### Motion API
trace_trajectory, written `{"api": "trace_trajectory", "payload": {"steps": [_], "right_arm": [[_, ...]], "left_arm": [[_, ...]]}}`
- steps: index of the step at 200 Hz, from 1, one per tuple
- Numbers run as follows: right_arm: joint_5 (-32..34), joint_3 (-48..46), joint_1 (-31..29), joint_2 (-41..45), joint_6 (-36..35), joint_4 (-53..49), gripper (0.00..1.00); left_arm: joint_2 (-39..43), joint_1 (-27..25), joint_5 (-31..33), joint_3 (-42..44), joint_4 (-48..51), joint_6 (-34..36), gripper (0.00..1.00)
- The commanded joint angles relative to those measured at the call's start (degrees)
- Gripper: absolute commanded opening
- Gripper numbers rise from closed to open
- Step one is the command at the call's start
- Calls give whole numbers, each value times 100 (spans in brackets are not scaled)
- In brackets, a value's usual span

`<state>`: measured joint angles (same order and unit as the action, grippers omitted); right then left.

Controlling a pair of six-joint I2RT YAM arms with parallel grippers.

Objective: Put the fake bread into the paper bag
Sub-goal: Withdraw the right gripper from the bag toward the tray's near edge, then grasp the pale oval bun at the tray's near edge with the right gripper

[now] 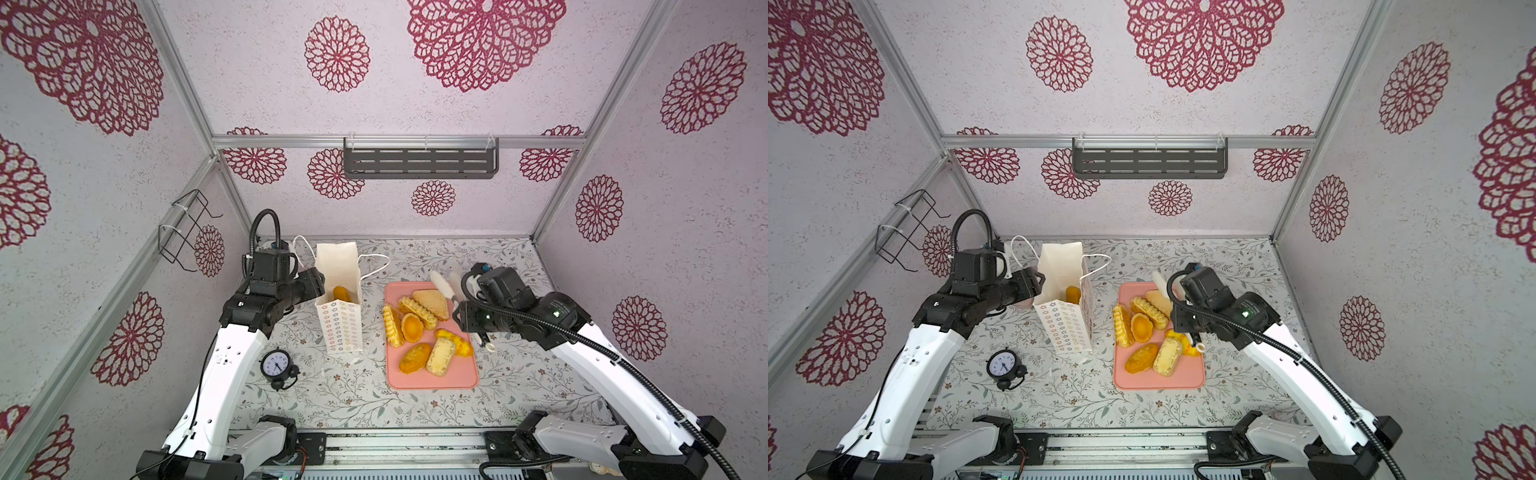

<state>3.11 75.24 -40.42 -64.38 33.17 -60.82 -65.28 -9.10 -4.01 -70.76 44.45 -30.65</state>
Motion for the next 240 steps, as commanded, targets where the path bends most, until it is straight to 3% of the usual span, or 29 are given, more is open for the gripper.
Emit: {"api": "trace_trajectory", "payload": {"steps": [1,38,92,142,240], "right_arm": [[-350,-244,21,548,381,-571,45],[-801,-716,20,1133,663,-1227,45],[-1422,-1196,17,1465,476,-2011,47],[-1994,-2051,17,1398,435,-1158,53],[-2067,-2615,35,833,210,-88,57]], "left_arm": [[-3,-37,-4,-175,-38,54,69],[74,-39,23,-166,-92,46,69],[93,-48,23,-187,-76,51,69],[242,-48,74,5,-85,16,70],[333,-50,24,159,-85,-98,70]]}}
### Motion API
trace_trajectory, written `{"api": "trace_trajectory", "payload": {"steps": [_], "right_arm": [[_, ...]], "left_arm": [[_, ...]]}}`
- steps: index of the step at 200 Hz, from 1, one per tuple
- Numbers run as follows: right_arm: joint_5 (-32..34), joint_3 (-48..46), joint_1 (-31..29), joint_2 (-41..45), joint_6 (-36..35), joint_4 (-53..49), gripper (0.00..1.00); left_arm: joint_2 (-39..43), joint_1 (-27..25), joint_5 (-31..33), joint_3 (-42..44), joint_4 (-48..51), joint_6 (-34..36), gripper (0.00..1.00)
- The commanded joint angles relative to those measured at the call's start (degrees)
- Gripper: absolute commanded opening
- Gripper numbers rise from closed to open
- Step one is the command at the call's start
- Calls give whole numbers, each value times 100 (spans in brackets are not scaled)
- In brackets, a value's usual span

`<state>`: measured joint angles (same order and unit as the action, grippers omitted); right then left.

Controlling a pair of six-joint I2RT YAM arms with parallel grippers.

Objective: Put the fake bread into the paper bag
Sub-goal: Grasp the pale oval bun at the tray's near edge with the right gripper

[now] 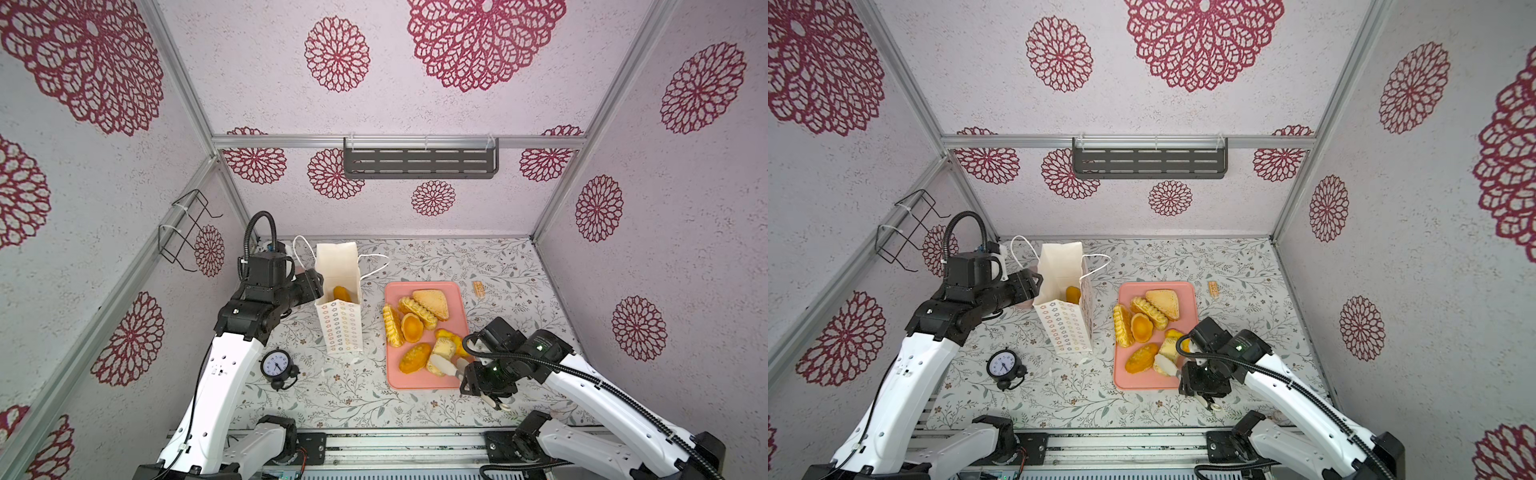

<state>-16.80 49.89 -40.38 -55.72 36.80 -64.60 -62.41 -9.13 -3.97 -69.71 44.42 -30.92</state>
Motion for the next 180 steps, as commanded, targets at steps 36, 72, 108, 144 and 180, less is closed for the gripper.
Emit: {"api": "trace_trajectory", "payload": {"steps": [36,72,108,144,180], "right_arm": [[-137,-219,82,-247,-256,574,56],[-149,-292,194,-368,-358,767,55],[-219,-335,302,-386,-432,871,49],[-193,-314,360,-252,-461,739,40],[-157,-187,391,-72,-439,535,30]], "left_arm": [[-14,-54,-17,41,-95,-86,70],[-32,-72,-3,19,-81,-110,70],[-63,-89,0,-5,-98,-135,70],[-103,-111,45,-42,-83,-150,70],[-123,-115,88,-51,-105,-206,70]]}}
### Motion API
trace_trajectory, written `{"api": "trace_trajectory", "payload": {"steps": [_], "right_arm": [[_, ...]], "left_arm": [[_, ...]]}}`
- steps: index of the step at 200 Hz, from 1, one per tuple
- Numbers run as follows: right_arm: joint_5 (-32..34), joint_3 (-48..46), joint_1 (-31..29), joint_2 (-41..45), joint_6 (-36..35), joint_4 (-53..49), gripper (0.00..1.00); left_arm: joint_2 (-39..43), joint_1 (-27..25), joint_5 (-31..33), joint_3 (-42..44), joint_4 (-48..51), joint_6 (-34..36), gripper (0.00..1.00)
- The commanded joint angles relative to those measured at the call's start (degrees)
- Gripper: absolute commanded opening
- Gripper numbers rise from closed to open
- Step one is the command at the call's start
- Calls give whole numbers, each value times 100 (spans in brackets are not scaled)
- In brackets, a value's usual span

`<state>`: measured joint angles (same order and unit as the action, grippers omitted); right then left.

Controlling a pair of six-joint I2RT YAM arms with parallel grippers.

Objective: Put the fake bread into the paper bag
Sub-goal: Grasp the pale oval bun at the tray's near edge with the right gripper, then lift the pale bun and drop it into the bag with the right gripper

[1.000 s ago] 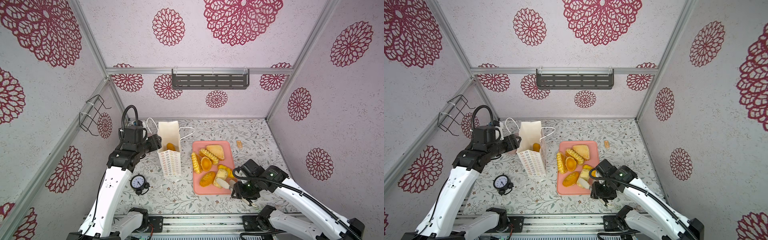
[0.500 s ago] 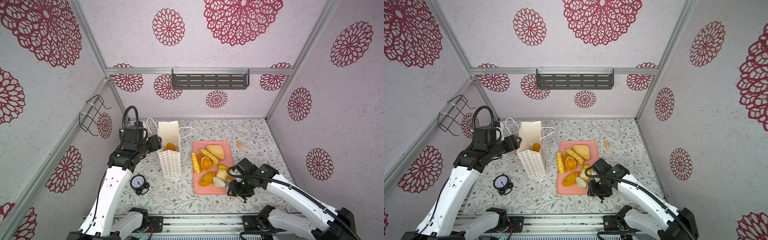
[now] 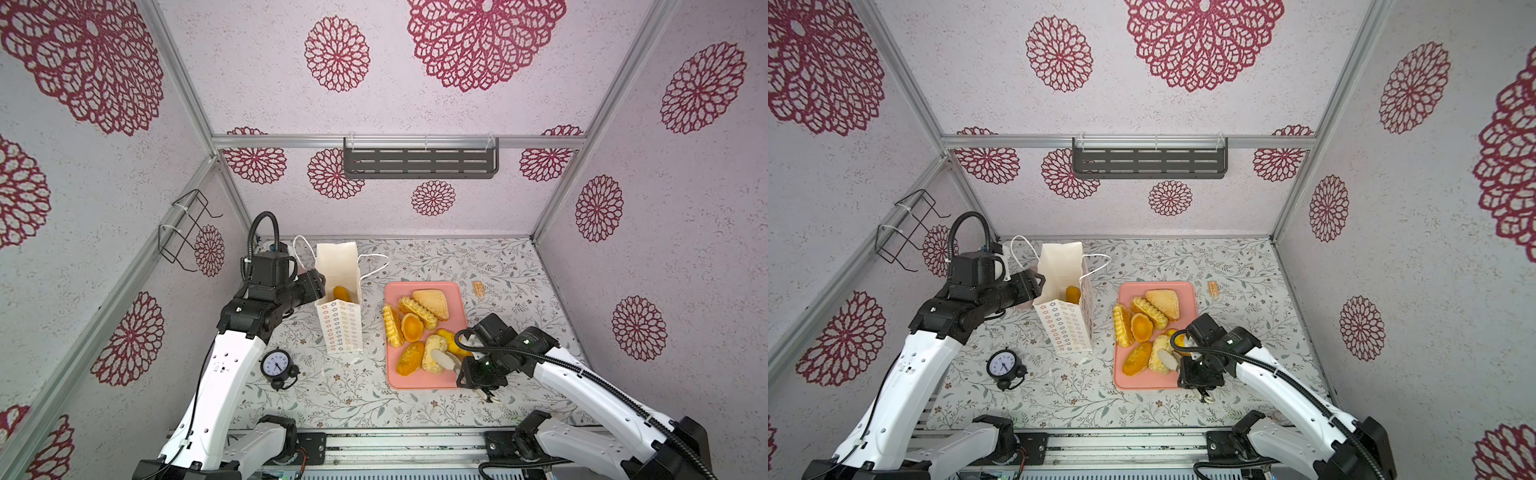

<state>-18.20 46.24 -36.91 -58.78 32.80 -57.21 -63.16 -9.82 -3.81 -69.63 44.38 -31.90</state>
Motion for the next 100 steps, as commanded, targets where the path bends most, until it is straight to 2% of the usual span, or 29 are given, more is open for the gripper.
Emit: {"api": "trace_trajectory", "payload": {"steps": [1,42,100], "right_arm": [[-13,181,43,244,-42,-208,30],[96,483,60,431,-33,-495,22],[205,1476,78,449,-21,-707,19]], "left_arm": [[-48,-46,69,-60,-103,-107,70],[-93,-52,91,-86,-129,-167,69],[-101,-54,108,-86,-120,-200,62]]}}
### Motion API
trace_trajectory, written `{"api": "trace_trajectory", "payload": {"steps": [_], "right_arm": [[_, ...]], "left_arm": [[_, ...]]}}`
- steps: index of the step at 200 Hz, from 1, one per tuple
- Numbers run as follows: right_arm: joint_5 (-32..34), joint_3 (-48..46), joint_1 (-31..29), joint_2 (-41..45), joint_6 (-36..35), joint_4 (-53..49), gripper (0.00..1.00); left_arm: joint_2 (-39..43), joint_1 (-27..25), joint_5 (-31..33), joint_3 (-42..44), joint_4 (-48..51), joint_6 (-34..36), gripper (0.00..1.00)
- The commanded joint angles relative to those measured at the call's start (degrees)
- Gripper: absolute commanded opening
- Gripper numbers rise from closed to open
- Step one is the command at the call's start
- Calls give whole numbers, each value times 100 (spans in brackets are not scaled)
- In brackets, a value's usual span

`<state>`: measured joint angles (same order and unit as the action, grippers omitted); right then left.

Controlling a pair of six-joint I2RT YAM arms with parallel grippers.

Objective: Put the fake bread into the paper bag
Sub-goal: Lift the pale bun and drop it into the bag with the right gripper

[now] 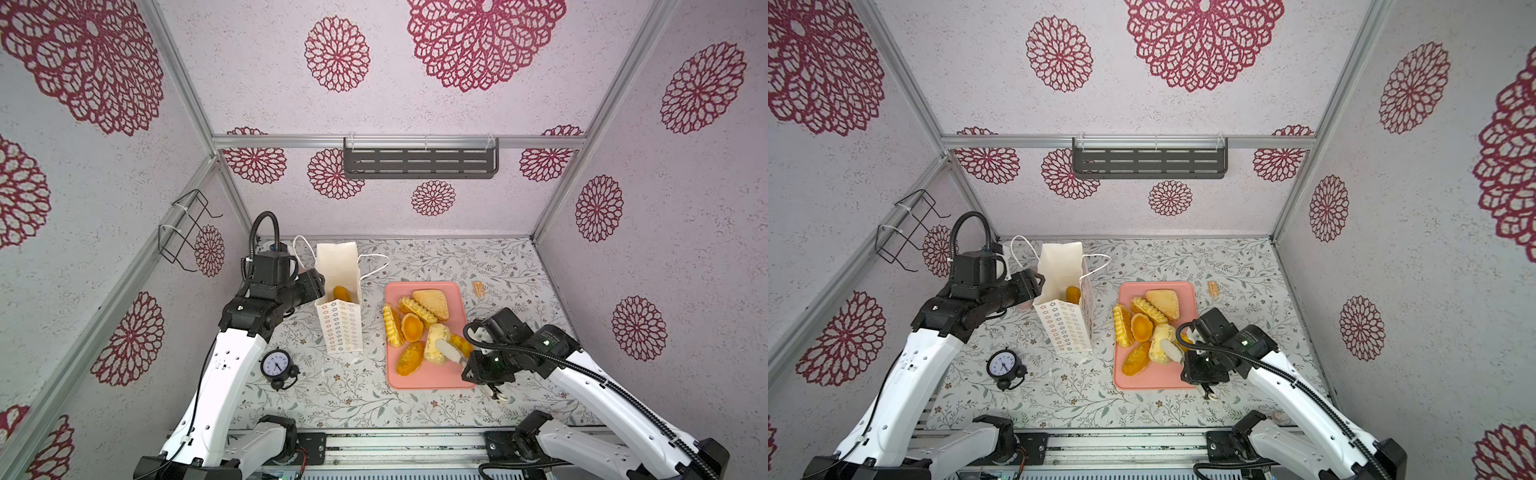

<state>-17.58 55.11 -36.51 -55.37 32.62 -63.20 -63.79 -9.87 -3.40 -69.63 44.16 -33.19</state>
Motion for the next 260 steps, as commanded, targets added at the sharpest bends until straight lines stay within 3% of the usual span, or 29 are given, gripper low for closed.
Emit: {"api": "trace_trajectory", "payload": {"steps": [1,69,132,191,260], "right_arm": [[147,615,39,107,-7,-111,19],[598,2938,47,-594,-405,421,18],[-267,4162,-157,-2089,-215,2404,18],[127,6131,-903,-3742,-702,1668,18],[369,6506,-1161,-4406,-989,988,20]], "left_arm": [[-37,-50,62,-86,-95,-72,62],[-131,-59,61,-91,3,-24,49],[-137,-77,43,-1,-21,-68,34],[-81,-94,34,109,-89,-116,22],[-46,-96,26,153,-135,-135,16]]}}
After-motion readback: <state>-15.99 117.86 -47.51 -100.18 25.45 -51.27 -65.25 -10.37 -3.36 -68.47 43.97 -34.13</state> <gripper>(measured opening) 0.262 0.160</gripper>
